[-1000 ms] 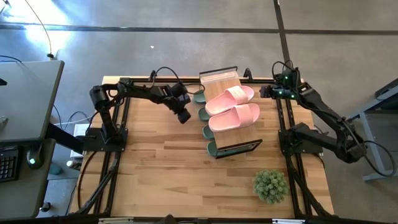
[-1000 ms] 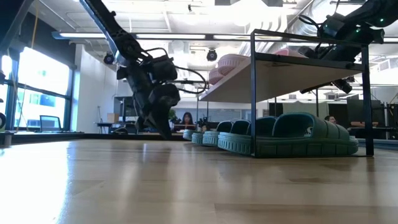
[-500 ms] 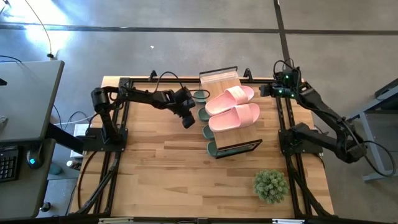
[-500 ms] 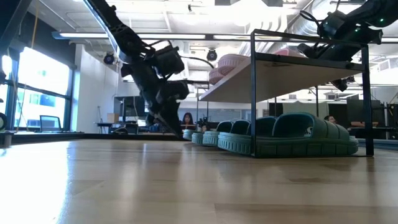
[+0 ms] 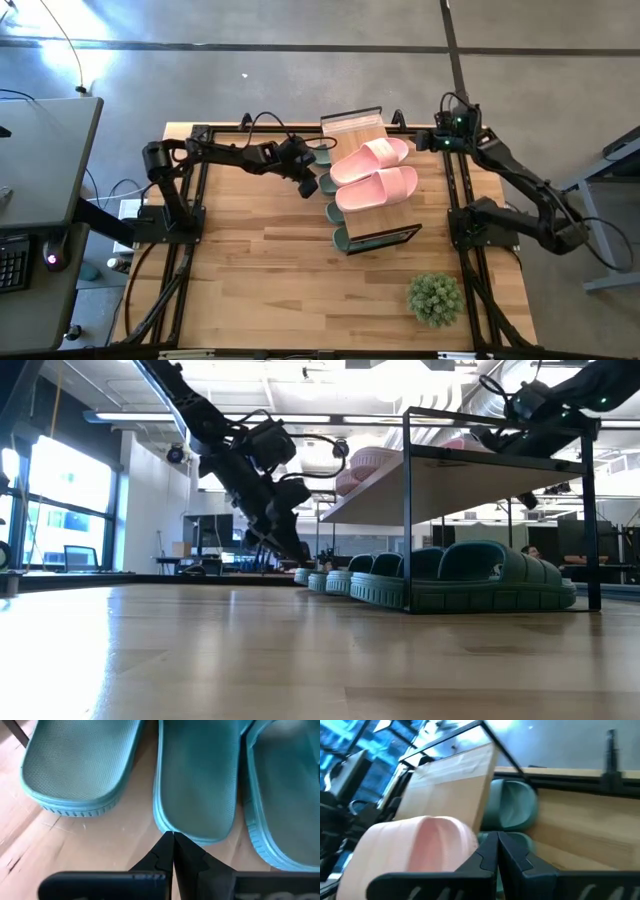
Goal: Pick and place slides into the shelf
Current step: Return to Home Position
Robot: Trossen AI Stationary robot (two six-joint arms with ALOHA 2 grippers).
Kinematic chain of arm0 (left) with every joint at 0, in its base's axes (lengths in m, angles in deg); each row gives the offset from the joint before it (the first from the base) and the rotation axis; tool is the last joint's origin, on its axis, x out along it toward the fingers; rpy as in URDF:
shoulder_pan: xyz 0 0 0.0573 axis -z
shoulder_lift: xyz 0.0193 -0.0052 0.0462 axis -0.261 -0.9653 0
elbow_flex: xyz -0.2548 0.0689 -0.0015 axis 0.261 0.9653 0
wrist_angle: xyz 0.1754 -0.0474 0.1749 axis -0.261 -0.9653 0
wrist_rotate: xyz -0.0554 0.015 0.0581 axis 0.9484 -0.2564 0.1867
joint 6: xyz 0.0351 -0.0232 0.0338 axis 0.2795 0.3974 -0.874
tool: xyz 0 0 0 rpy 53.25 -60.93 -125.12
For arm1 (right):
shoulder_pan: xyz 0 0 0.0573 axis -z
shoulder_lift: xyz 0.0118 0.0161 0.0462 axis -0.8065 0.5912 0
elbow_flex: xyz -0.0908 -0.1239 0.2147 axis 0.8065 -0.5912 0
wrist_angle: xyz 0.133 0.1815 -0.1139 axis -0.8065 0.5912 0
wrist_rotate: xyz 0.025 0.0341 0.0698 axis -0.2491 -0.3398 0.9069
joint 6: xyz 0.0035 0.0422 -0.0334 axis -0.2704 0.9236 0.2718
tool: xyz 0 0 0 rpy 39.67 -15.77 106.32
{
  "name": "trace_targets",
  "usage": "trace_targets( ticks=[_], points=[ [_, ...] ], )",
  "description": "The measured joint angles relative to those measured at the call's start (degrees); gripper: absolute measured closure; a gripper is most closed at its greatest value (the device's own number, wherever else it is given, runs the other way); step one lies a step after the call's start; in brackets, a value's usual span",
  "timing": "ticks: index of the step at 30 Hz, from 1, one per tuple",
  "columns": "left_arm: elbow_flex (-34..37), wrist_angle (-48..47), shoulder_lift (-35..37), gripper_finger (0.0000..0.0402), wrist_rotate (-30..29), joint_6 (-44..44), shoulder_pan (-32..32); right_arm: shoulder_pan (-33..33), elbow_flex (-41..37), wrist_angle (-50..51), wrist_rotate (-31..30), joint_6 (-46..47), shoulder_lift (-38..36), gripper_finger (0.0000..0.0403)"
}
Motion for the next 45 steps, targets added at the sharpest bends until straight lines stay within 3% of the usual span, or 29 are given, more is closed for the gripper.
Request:
trace_targets(
  ticks=[5,18,28,34,40,45],
  points=[
    [0.0,0.3,0.1,0.0402,0.0,0.0,0.0,-0.8,0.0,-2.8,4.0,0.7,3.6,0.0403],
    [0.0,0.3,0.1,0.0402,0.1,0.0,0.0,-2.9,0.0,2.5,3.3,-1.1,3.0,0.0403],
    [0.0,0.4,0.1,0.0402,-0.1,0.0,0.0,-2.9,0.0,5.8,0.1,-1.9,-1.4,0.0403],
    [0.0,0.5,0.9,0.0402,-3.2,-0.3,0.0,-2.9,0.0,6.9,-2.9,-0.8,-4.1,0.0403],
    [0.0,-0.8,4.2,0.0402,-4.6,-1.8,0.0,-2.9,0.0,8.0,-7.2,-0.2,-8.3,0.0403],
    [0.0,-1.5,8.5,0.0402,-4.9,-2.0,0.0,-2.9,0.0,8.3,-7.0,1.0,-11.6,0.0403]
  ],
)
